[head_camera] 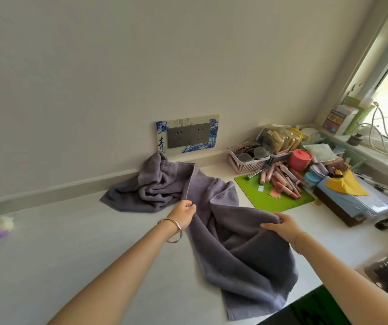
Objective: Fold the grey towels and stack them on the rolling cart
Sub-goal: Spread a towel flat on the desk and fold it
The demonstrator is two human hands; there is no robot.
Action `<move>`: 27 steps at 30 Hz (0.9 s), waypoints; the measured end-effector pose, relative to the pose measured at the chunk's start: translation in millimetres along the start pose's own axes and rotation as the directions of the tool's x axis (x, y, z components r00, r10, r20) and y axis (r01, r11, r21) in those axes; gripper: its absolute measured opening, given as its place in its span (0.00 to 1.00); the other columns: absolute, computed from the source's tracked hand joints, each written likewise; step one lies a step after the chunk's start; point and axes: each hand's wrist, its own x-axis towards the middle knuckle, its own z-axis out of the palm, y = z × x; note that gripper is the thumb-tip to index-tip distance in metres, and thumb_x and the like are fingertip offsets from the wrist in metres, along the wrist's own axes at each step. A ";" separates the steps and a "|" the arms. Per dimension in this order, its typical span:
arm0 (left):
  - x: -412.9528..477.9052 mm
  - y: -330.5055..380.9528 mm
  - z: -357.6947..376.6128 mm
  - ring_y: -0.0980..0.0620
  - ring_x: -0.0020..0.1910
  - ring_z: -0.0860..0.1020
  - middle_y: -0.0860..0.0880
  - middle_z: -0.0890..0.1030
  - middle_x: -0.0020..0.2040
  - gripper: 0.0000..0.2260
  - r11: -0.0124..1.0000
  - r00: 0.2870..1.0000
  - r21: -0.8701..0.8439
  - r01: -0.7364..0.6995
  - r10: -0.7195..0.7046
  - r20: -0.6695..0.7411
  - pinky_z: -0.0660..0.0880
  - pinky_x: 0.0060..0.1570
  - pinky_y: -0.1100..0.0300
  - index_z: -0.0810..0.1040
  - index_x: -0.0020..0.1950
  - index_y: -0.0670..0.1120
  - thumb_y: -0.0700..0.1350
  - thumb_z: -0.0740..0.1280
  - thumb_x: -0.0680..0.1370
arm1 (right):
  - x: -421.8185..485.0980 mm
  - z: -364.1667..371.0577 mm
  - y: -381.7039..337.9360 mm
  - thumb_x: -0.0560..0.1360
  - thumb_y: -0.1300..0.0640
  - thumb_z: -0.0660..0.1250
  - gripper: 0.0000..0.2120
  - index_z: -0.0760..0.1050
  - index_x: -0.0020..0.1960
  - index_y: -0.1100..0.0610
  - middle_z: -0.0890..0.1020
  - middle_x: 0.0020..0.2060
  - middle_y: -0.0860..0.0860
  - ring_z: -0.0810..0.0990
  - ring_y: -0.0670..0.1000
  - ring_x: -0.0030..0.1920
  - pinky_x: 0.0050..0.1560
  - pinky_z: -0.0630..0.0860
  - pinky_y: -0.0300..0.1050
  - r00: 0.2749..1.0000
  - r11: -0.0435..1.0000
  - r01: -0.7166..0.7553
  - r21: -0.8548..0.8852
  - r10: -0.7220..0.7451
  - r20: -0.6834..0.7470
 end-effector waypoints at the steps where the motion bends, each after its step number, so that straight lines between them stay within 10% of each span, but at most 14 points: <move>1: 4.0 -1.7 6.8 0.47 0.66 0.71 0.44 0.71 0.69 0.19 1.000 1.000 0.014 0.006 -0.006 0.003 0.65 0.64 0.58 0.65 0.71 0.43 0.48 0.56 0.81 | 6.1 -8.5 7.2 0.68 0.60 0.75 0.12 0.78 0.51 0.54 0.82 0.48 0.57 0.78 0.56 0.49 0.56 0.76 0.53 0.998 1.000 -0.003 0.005 0.004 -0.064; 10: 47.8 -23.2 43.4 0.45 0.74 0.60 0.42 0.59 0.75 0.25 0.994 0.985 -0.056 0.098 -0.105 -0.137 0.57 0.72 0.54 0.55 0.75 0.42 0.47 0.59 0.81 | 53.6 -7.2 12.3 0.67 0.57 0.76 0.32 0.68 0.67 0.57 0.70 0.68 0.57 0.68 0.58 0.67 0.66 0.65 0.51 0.981 0.979 0.118 -0.164 -0.140 -0.134; 18: 87.6 -21.0 37.3 0.47 0.74 0.59 0.44 0.59 0.76 0.23 0.971 0.958 -0.218 0.097 -0.151 -0.245 0.56 0.69 0.58 0.54 0.76 0.41 0.47 0.53 0.83 | 96.2 81.0 -50.1 0.73 0.50 0.70 0.20 0.70 0.62 0.48 0.73 0.63 0.49 0.70 0.49 0.65 0.67 0.68 0.47 0.919 0.932 0.341 0.121 -0.357 0.165; 24: 94.3 -24.6 40.9 0.50 0.44 0.76 0.47 0.80 0.50 0.31 0.700 0.910 -0.582 0.414 -0.294 0.294 0.70 0.47 0.58 0.75 0.60 0.47 0.64 0.41 0.79 | 126.0 140.2 -96.5 0.75 0.47 0.66 0.29 0.62 0.71 0.56 0.69 0.68 0.53 0.69 0.51 0.68 0.60 0.66 0.39 0.907 0.940 0.125 0.318 -0.238 0.346; 27: 96.6 -31.5 21.6 0.50 0.44 0.77 0.47 0.80 0.52 0.35 0.758 0.917 -0.518 0.397 -0.306 0.255 0.72 0.49 0.59 0.78 0.55 0.45 0.64 0.38 0.78 | 139.0 161.5 -100.5 0.73 0.43 0.68 0.36 0.58 0.73 0.57 0.68 0.67 0.53 0.69 0.53 0.67 0.64 0.66 0.42 0.921 0.973 0.066 0.220 -0.144 0.362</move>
